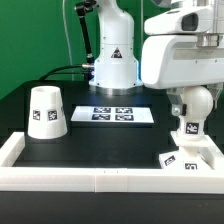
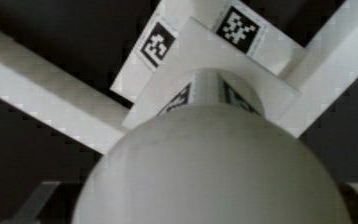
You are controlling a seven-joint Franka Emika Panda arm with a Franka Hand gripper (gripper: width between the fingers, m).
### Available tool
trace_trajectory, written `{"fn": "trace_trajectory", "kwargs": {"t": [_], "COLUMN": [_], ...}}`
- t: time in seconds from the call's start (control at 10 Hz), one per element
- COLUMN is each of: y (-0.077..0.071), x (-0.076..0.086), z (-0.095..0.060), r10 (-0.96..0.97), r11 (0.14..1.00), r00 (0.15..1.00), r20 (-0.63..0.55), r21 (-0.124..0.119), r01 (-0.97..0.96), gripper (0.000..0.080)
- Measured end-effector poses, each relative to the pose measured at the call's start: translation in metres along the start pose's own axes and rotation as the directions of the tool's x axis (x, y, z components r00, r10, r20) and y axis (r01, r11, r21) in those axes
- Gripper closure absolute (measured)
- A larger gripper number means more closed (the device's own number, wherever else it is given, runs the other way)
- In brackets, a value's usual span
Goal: Assemble lamp
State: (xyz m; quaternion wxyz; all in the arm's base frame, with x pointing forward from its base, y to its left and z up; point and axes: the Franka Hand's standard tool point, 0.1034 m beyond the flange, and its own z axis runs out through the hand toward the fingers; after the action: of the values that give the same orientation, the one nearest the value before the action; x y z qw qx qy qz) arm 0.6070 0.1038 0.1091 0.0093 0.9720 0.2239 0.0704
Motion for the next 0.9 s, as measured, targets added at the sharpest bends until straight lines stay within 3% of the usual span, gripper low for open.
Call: {"fn": "trace_trajectory", "kwargs": {"t": [0.4, 0.7, 0.9], "y": [0.0035, 0.0062, 0.0081], "x": [-0.0007, -0.0020, -0.0036], "z": [-0.0001, 0.0002, 0.0009], "r10": [0.248, 0.409, 0.555], "r11": [0.969, 0.913, 0.832], "r00": [0.969, 0.913, 0.832], "r20": [-0.001, -0.001, 0.001], "r21": [-0.003, -0.004, -0.003], "r01": [-0.248, -0.409, -0.555], "gripper": [0.0222, 0.0222, 0.0222]}}
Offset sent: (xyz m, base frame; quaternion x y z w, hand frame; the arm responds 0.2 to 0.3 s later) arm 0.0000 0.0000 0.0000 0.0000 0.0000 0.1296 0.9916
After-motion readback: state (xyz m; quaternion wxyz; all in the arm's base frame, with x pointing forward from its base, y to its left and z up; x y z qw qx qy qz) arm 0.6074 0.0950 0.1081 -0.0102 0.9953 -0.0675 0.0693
